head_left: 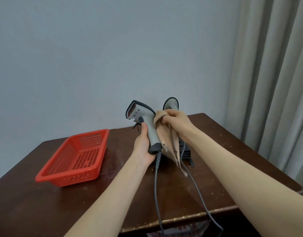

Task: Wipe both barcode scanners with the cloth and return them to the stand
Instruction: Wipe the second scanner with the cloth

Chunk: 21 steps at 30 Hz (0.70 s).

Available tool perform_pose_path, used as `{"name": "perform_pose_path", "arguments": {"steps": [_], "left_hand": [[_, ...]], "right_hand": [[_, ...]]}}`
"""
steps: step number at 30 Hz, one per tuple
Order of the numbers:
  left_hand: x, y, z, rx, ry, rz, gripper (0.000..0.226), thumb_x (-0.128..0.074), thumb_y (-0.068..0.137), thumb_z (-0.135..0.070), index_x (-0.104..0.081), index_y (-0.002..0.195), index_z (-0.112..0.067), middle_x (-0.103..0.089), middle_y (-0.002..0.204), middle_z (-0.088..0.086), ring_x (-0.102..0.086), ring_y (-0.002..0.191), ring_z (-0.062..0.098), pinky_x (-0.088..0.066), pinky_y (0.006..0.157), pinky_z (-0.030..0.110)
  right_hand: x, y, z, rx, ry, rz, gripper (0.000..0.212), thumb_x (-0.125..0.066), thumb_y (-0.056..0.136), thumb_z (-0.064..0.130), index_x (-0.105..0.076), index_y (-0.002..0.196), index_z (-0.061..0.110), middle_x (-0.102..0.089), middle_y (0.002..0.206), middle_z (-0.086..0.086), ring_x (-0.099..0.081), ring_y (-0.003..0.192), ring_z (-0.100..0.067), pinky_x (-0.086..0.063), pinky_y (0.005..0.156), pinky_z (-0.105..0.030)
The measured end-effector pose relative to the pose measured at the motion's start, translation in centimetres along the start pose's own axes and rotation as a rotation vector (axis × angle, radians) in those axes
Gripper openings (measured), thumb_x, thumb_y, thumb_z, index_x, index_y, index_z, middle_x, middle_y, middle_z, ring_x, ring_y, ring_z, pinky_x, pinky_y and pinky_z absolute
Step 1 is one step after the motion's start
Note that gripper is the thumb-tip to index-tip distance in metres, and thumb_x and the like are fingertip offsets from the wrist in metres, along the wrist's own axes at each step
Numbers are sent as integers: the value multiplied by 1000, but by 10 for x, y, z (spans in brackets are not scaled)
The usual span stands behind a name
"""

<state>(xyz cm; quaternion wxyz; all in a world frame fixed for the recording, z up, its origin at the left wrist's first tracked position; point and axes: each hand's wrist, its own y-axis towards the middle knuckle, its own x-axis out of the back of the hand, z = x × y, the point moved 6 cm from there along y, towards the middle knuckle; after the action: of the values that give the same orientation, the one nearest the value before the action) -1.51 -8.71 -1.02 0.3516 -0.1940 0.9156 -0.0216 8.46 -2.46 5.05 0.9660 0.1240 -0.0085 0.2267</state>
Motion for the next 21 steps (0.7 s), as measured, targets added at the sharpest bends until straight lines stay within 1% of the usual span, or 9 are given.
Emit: {"name": "perform_pose_path", "arguments": {"steps": [2, 4, 8, 10, 12, 14, 16, 18, 21], "left_hand": [[-2, 1, 2, 6, 9, 12, 52, -50, 93, -48, -60, 119, -3, -71, 106, 19, -68, 98, 32, -53, 90, 48], [-3, 4, 3, -1, 4, 13, 51, -49, 93, -47, -60, 118, -4, -70, 108, 19, -69, 97, 32, -55, 85, 47], [1, 6, 1, 11, -1, 14, 53, -47, 93, -49, -63, 115, -3, -70, 107, 21, -69, 95, 34, -56, 79, 47], [7, 10, 1, 28, 20, -19, 56, -49, 91, -51, -62, 113, -1, -68, 108, 22, -68, 94, 35, -56, 76, 47], [11, 12, 4, 46, 28, -29, 60, -51, 90, -53, -57, 119, -1, -66, 113, 25, -67, 97, 37, -56, 77, 49], [8, 11, 5, 43, -4, -13, 59, -50, 91, -51, -54, 123, -2, -65, 114, 25, -67, 98, 37, -55, 80, 50], [5, 11, 5, 29, -32, 20, 55, -48, 93, -48, -56, 123, -3, -67, 113, 23, -68, 97, 34, -54, 83, 48], [2, 11, 9, 35, -32, 31, 52, -49, 93, -47, -60, 121, -4, -68, 112, 21, -68, 100, 34, -53, 89, 49], [-5, 9, 14, 54, -40, 67, 47, -52, 93, -45, -62, 119, -7, -70, 110, 18, -67, 102, 34, -50, 93, 51]], "right_hand": [[-6, 1, -2, -34, 71, 43, 14, -60, 84, 10, -73, 85, 15, -69, 82, -1, -63, 82, -14, -51, 81, -28], [-9, -2, -7, -46, 80, 84, 12, -63, 87, 12, -74, 85, 16, -70, 81, 2, -65, 80, -10, -51, 76, -23], [-11, -11, -19, -86, 6, 200, 15, -64, 82, 1, -75, 77, 10, -71, 72, 4, -65, 73, -7, -53, 72, -21], [-14, -17, -24, -143, -97, 268, 11, -61, 77, 1, -70, 70, 3, -59, 63, -3, -56, 65, -11, -48, 66, -23], [-15, -21, -25, -180, -194, 322, 20, -57, 74, 2, -56, 55, 8, -44, 56, -3, -43, 58, -12, -39, 57, -23], [-10, -18, -17, -136, -219, 284, 33, -55, 77, 3, -53, 47, 15, -43, 52, 3, -41, 53, -10, -36, 53, -20], [-2, -12, -5, -44, -117, 131, 24, -55, 81, 2, -67, 65, 16, -59, 64, 2, -53, 62, -7, -43, 60, -18], [2, -7, 3, 15, -30, 22, 18, -58, 84, 2, -69, 91, 15, -67, 85, 0, -62, 78, -6, -49, 70, -18], [-6, -4, 1, 5, -18, 78, 22, -60, 85, 3, -69, 102, 14, -69, 91, -1, -65, 81, -7, -53, 65, -14]]}}
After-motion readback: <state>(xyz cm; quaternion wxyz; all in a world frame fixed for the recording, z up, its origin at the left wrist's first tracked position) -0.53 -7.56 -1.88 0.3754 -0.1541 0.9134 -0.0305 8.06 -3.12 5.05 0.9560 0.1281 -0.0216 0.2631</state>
